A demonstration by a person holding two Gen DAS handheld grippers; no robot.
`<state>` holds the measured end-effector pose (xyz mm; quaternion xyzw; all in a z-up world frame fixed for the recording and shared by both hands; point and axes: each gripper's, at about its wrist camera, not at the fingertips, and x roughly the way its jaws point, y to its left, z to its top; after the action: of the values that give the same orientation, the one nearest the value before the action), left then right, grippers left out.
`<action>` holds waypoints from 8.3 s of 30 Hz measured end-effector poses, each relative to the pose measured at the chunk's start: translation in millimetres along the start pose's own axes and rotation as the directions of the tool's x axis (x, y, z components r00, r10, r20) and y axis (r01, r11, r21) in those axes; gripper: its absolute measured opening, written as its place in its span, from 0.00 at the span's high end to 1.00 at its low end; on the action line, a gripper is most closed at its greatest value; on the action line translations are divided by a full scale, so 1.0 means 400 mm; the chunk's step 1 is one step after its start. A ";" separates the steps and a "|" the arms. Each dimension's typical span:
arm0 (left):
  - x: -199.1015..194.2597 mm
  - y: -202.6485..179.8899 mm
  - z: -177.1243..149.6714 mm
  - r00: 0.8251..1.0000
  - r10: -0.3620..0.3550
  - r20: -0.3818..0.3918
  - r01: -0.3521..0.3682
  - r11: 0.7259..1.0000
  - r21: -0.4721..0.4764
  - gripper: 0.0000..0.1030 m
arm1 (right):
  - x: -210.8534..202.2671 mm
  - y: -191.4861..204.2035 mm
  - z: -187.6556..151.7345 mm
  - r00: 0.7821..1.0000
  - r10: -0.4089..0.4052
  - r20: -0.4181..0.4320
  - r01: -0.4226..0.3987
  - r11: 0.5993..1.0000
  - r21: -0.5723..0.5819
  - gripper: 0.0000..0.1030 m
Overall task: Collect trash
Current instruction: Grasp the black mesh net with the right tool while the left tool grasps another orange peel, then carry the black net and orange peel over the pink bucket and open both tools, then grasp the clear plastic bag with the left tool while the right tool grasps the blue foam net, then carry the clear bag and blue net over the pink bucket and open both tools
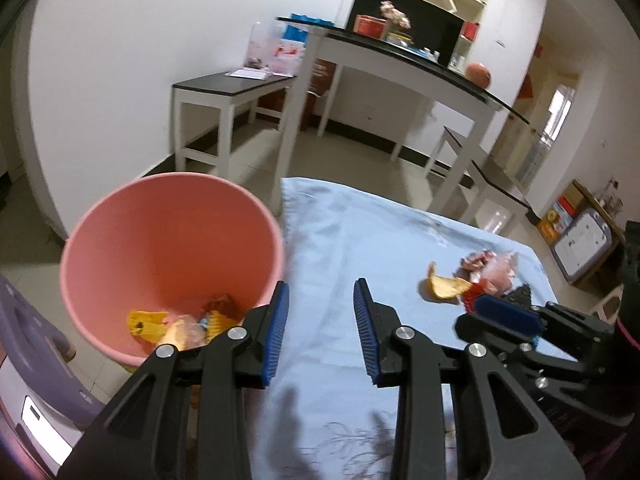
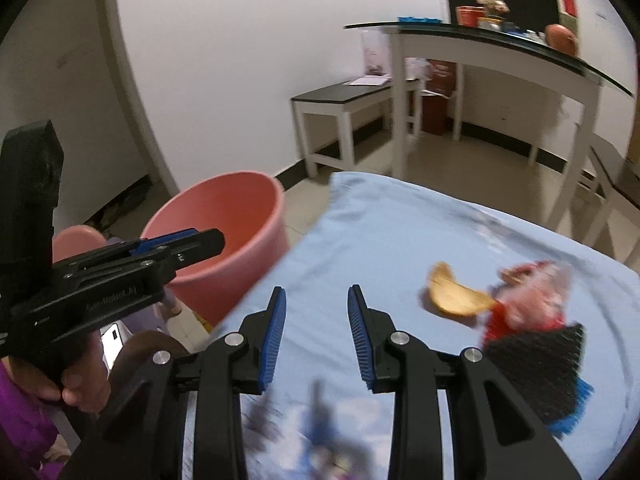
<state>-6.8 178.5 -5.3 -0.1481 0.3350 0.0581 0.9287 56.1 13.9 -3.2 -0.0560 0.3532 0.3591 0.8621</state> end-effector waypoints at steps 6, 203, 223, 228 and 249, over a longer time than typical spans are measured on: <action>0.042 -0.085 -0.009 0.999 -0.033 -0.029 0.035 0.997 0.065 0.67 | -0.083 -0.116 -0.050 0.996 -0.079 0.031 0.078 0.996 0.050 0.69; 0.183 -0.393 0.038 0.974 -0.198 -0.113 0.218 0.955 0.200 0.94 | -0.066 -0.530 -0.195 0.985 -0.102 -0.141 0.143 0.934 0.327 0.43; 0.063 -0.261 -0.027 0.996 -0.054 -0.066 0.059 0.995 0.084 0.94 | -0.139 -0.436 -0.215 0.996 -0.053 -0.078 0.070 0.971 0.229 0.96; 0.043 -0.267 -0.040 0.996 -0.064 -0.060 0.069 0.994 0.088 0.94 | -0.177 -0.412 -0.190 0.997 -0.062 -0.038 0.068 0.974 0.214 0.96; -0.125 0.038 0.034 0.987 0.072 0.147 -0.066 0.997 -0.047 0.94 | -0.051 -0.086 0.097 0.996 0.032 0.081 -0.037 0.998 0.056 0.96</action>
<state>-40.2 196.9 33.0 -0.1511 0.2687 0.1079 0.9452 90.9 -9.8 33.7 -0.0105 0.3295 0.3655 0.8705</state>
